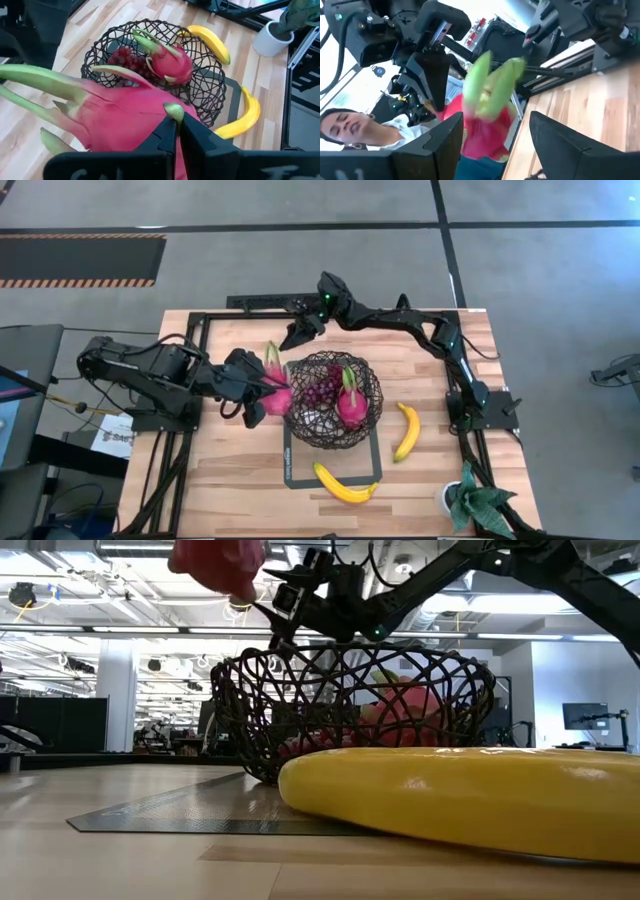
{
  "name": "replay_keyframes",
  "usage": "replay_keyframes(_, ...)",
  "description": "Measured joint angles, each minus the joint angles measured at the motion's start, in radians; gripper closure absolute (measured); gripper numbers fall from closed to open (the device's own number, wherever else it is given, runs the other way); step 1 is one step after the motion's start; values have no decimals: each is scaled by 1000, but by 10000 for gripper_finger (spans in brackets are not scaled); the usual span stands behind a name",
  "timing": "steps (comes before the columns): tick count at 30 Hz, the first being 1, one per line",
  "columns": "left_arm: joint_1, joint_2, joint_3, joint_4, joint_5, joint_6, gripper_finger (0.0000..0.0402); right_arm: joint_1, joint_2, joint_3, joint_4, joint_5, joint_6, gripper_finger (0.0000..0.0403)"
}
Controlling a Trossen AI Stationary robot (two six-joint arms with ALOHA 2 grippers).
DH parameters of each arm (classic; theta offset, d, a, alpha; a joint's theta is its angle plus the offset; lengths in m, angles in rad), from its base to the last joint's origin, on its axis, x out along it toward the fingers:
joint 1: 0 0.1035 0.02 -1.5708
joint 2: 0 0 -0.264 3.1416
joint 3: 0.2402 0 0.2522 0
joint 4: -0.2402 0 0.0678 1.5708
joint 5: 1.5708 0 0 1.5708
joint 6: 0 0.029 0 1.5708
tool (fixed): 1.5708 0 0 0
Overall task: Build produce basket
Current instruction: Put the red dragon fruit into the black wire basket
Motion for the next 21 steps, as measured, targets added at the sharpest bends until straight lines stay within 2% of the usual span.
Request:
replay_keyframes(4,0,9,0,-72,-48,-10,401,-9,0,0,-22,-3,-3,153)
replay_keyframes(11,0,34,-1,-110,-42,-18,401,6,0,0,-47,-2,-6,153)
replay_keyframes(18,1,36,-1,-100,-73,18,401,59,0,0,-330,10,-219,153)
replay_keyframes(21,1,36,-1,-100,-69,19,401,75,1,-1,-364,23,-251,153)
